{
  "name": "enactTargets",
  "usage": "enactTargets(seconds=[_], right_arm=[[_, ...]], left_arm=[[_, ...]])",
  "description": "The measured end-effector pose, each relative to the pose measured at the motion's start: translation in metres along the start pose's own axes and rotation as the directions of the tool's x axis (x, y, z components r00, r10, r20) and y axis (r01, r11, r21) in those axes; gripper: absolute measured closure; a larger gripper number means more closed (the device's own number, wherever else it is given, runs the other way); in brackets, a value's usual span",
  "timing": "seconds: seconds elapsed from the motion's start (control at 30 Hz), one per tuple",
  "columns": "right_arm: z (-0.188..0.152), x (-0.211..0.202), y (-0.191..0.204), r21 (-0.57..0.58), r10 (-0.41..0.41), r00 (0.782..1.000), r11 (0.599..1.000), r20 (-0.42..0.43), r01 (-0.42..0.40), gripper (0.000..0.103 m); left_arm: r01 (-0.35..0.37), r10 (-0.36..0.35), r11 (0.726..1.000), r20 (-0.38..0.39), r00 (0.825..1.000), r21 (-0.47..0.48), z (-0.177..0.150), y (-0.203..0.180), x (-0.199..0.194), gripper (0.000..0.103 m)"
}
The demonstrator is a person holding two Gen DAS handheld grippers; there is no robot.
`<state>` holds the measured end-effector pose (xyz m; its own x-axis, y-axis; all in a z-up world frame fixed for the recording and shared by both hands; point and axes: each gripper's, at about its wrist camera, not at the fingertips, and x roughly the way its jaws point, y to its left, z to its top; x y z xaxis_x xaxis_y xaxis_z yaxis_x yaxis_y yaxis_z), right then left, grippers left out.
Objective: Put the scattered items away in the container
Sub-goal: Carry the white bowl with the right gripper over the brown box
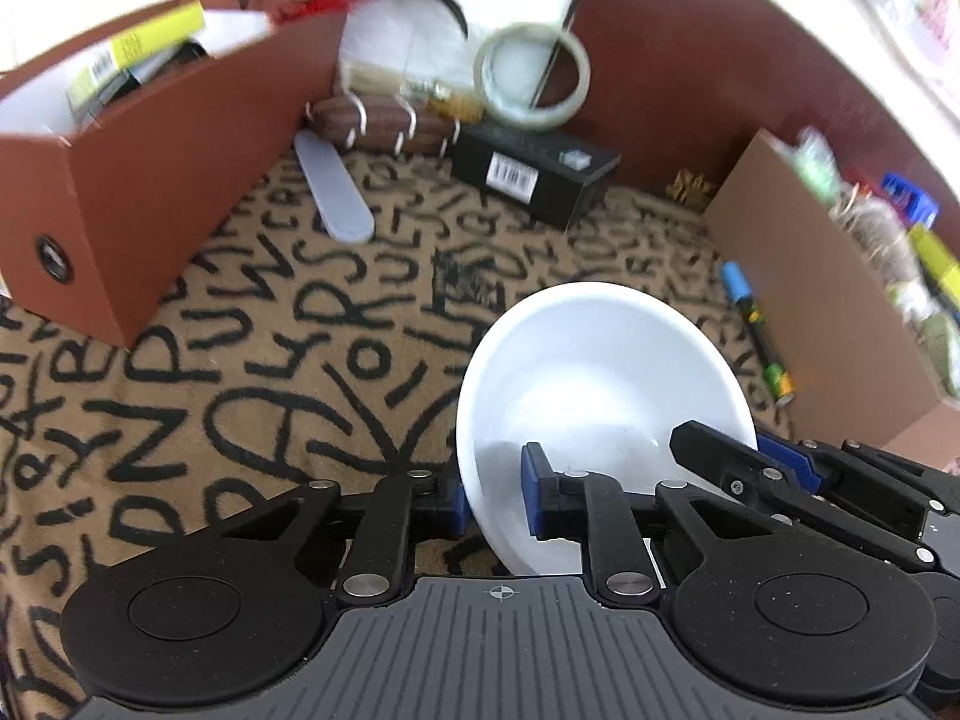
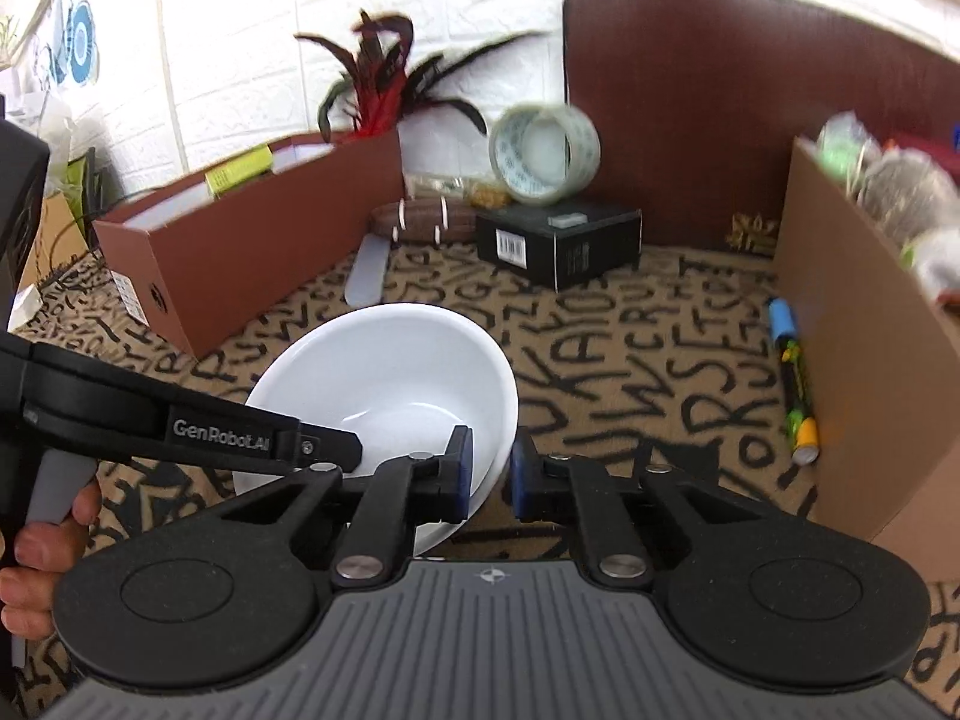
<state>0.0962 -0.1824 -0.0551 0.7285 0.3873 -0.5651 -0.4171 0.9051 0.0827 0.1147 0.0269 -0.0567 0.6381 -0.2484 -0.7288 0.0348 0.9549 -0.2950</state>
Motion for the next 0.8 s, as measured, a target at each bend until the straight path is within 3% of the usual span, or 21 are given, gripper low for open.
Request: enactTargets(seconds=[0.17,0.3,0.5,0.6,0.8], right_arm=[[0.028,-0.013,0.023,-0.058,0.027,0.997,0.998,0.078,-0.023,0.088],[0.060,-0.014,0.052,-0.107,0.096,0.986,0.991,0.135,-0.082,0.088],[0.116,0.013,0.103,-0.149,0.210,0.964,0.971,0.165,-0.186,0.088],[0.138,0.032,0.129,-0.163,0.258,0.952,0.959,0.165,-0.232,0.088],[0.159,0.083,0.166,-0.154,0.298,0.946,0.948,0.127,-0.278,0.088]], left_arm=[[-0.026,0.024,1.000,0.103,0.994,0.018,0.015,0.008,-0.042,0.076],[-0.072,0.073,0.997,0.178,0.981,-0.014,0.033,0.031,-0.074,0.076],[-0.175,0.187,0.982,0.275,0.943,-0.068,0.068,0.078,-0.117,0.076],[-0.218,0.240,0.970,0.301,0.923,-0.105,0.086,0.108,-0.127,0.076],[-0.278,0.313,0.948,0.294,0.903,-0.155,0.120,0.165,-0.120,0.076]])
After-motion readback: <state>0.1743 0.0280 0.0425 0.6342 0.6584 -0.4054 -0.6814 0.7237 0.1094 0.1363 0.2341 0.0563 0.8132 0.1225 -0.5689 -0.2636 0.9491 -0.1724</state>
